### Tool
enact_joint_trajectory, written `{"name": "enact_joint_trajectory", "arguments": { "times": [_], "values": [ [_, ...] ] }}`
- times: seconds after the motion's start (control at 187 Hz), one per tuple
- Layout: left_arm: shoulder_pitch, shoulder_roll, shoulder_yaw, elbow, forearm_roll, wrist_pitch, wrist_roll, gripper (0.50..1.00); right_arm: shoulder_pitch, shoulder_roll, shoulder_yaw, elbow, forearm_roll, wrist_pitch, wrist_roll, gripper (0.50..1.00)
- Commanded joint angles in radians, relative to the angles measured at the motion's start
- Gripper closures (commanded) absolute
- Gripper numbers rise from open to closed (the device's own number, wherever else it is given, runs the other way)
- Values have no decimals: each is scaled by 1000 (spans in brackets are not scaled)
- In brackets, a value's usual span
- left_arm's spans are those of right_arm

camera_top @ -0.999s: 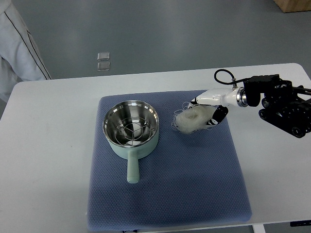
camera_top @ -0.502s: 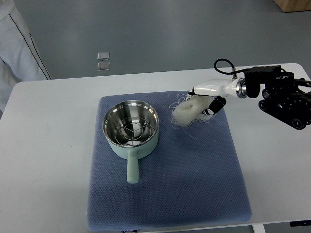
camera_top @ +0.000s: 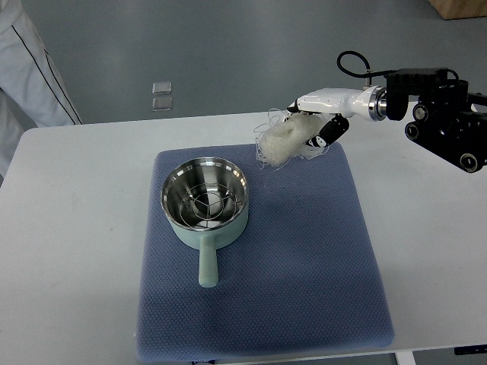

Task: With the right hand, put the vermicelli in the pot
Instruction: 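Lift the vermicelli with the right hand, moving it above the pot, then lower the vermicelli into the steel basket and open the right hand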

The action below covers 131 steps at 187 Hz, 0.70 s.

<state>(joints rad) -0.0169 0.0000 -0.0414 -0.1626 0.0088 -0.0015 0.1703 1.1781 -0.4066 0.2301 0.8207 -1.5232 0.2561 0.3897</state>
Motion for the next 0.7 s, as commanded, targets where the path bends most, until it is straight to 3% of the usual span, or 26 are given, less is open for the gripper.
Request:
{"name": "enact_joint_trajectory", "arguments": {
  "times": [0.0,0.326,0.694],
  "values": [
    [0,0,0,0,0,0,0,500,47,0,0,0,18,17,-2,910],
    [0,0,-2,0,0,0,0,500,173,60,6,21,38,22,3,901],
    [0,0,-2,0,-1,0,0,500,138,210,5,57,41,26,9,895]
  ]
}}
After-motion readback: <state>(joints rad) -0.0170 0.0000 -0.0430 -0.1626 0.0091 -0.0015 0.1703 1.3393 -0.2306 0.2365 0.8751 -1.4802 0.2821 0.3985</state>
